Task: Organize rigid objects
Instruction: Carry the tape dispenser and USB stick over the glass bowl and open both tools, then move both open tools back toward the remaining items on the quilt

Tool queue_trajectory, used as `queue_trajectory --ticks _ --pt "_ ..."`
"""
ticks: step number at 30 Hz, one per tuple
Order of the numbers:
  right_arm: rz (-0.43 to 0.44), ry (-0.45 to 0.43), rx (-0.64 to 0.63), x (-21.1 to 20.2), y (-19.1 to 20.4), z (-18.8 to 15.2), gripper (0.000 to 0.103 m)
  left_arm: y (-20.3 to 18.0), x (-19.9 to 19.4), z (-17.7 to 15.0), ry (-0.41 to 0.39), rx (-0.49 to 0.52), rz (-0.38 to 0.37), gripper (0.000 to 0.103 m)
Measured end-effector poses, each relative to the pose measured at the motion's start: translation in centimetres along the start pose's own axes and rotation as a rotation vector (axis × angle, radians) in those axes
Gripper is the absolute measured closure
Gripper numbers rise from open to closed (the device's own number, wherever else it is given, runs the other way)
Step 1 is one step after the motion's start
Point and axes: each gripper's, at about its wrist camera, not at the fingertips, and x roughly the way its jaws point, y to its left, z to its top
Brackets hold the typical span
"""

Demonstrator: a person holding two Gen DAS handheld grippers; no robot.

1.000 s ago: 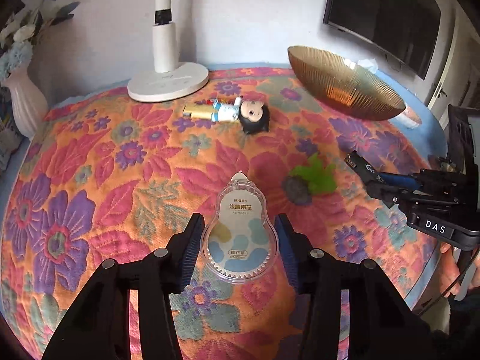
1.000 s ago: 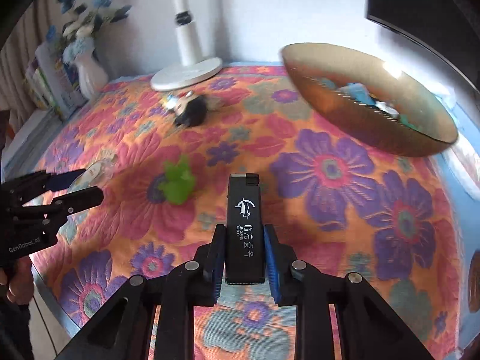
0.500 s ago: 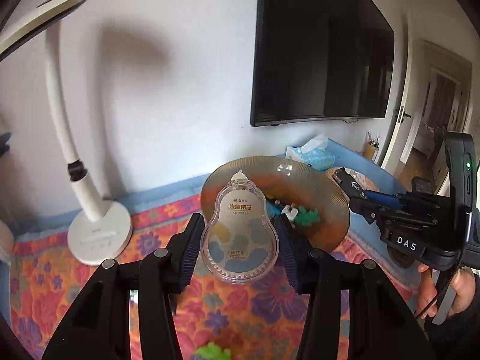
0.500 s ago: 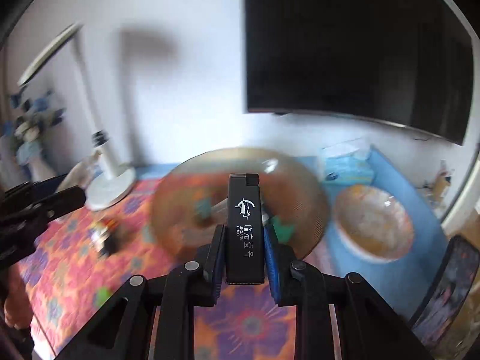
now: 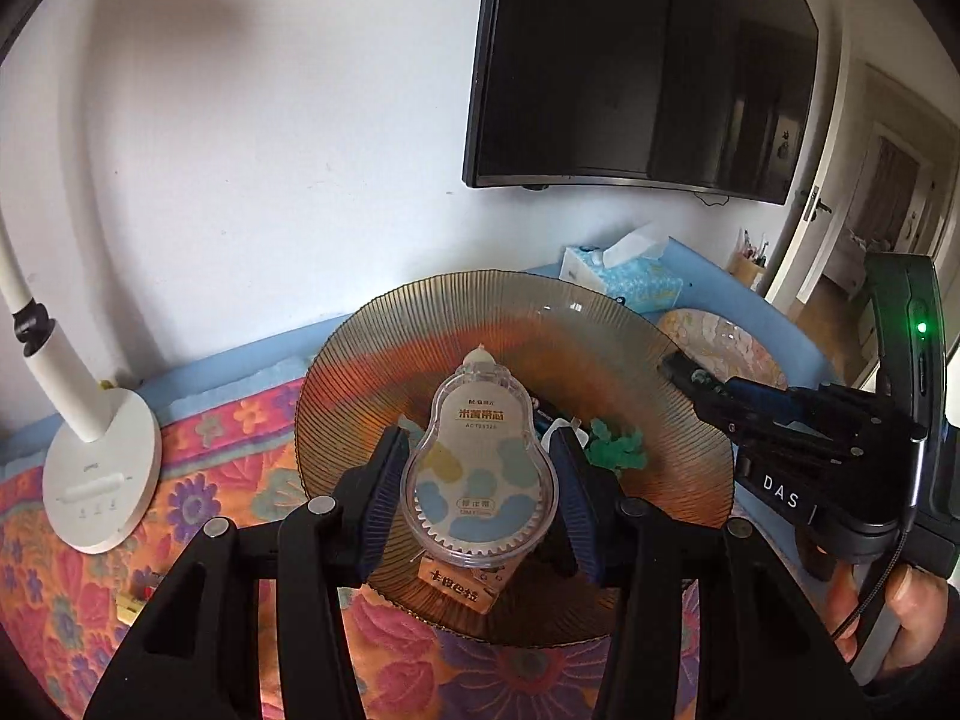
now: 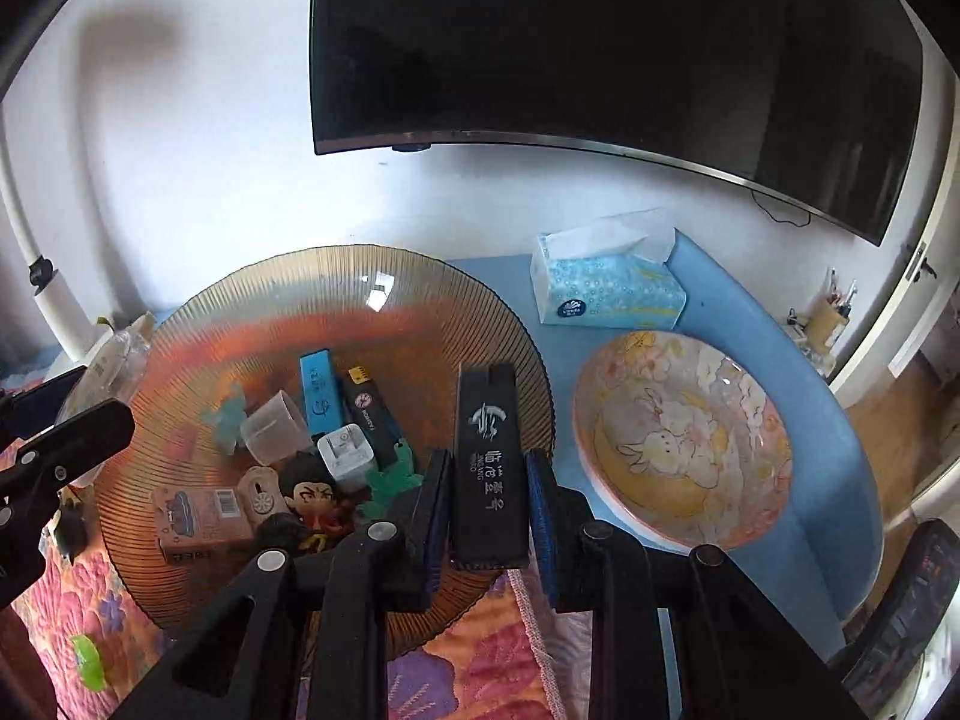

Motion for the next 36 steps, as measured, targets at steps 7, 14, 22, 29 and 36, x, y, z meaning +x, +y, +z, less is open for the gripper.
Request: queue_trajectory --ticks 7,14,22,29,36 --pt "0.042 -0.078 -0.020 -3.7 1.3 -0.5 0.048 2.6 -5.1 -0.8 -0.081 -0.049 0.048 0.016" --pt "0.279 -0.160 -0.079 -10.4 6.0 -2.5 0.042 7.8 -14.2 -5.1 -0.168 -0.167 0.111 0.016" --pt "0.484 -0.180 -0.242 -13.0 15.9 -9.2 0.016 13.7 -17.6 -13.7 -0.119 -0.291 0.351 0.011" --pt "0.415 -0.088 -0.337 -7.1 20.3 -14.1 0.016 17.1 -14.0 -20.3 -0.009 -0.348 0.424 0.011" --pt "0.437 0.021 -0.275 -4.1 19.6 -14.1 0.016 18.3 -12.2 -21.9 0.072 -0.423 0.380 0.011"
